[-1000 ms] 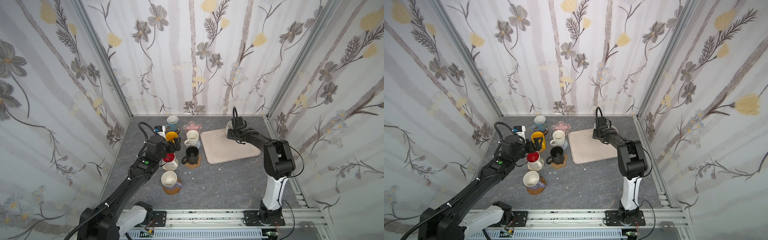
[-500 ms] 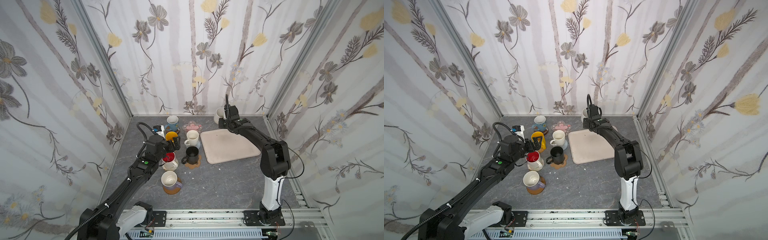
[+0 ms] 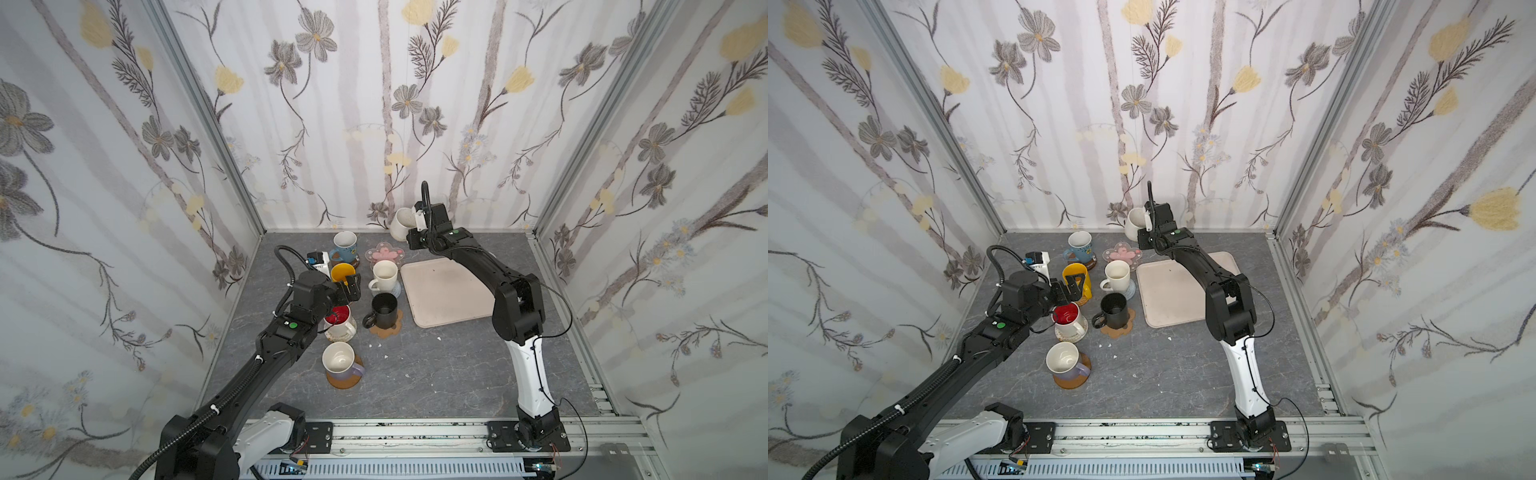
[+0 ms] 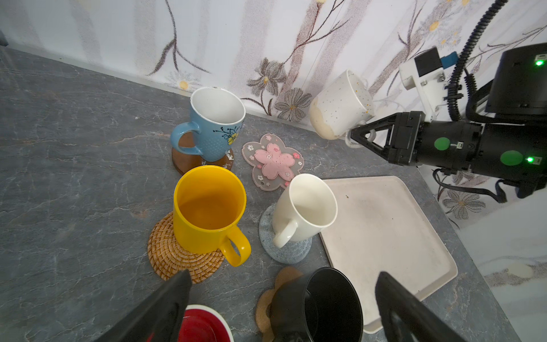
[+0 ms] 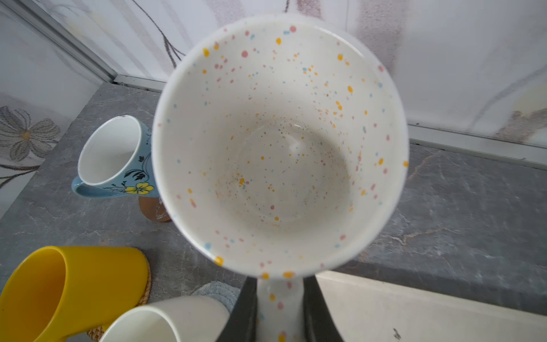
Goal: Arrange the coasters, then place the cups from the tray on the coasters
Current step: 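Lift the white speckled mug off the tray with right gripper toward the pink flower coaster, then lower the white speckled mug onto the pink flower coaster and open right gripper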
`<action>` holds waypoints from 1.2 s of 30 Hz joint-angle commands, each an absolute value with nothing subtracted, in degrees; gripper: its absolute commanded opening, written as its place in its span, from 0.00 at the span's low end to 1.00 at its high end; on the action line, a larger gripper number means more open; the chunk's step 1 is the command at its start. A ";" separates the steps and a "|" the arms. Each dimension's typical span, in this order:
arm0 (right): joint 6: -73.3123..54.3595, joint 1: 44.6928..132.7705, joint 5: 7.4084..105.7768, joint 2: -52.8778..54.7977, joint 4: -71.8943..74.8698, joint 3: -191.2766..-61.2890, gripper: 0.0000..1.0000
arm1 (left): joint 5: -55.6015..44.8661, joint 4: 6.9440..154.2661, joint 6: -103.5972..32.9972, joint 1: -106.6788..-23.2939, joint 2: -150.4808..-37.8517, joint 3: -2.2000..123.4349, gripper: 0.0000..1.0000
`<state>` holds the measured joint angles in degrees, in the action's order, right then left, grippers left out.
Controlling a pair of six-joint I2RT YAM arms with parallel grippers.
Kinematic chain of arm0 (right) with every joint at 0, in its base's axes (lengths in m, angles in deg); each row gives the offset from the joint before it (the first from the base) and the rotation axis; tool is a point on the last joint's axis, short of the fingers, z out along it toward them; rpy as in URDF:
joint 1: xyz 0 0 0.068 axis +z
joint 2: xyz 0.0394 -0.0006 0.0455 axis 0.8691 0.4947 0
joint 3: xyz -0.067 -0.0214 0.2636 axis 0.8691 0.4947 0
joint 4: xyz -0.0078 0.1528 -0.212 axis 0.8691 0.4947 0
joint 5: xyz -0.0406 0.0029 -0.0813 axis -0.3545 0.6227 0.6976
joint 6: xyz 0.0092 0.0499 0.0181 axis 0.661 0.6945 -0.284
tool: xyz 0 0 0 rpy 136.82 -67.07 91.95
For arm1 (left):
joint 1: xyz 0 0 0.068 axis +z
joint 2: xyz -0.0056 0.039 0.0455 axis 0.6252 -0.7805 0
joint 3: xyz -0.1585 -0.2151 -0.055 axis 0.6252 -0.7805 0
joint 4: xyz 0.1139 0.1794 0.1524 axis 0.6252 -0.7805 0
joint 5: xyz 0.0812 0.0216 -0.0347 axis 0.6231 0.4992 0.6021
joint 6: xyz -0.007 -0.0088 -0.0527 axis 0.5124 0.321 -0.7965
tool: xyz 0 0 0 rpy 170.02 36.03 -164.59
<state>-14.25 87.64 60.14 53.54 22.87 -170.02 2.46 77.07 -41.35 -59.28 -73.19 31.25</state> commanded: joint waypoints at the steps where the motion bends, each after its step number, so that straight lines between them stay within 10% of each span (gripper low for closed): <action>1: -15.62 88.40 56.90 55.92 16.60 -173.51 0.00 | 2.83 78.97 -41.28 -59.20 -73.28 31.03 1.00; 36: -17.16 91.03 60.23 66.60 22.90 -180.68 0.06 | 1.81 79.10 -41.11 -59.21 -73.02 30.70 1.00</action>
<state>-16.67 90.87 59.71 66.43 26.22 -179.72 1.79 77.45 -41.13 -59.25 -73.32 30.81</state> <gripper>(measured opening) 0.170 0.996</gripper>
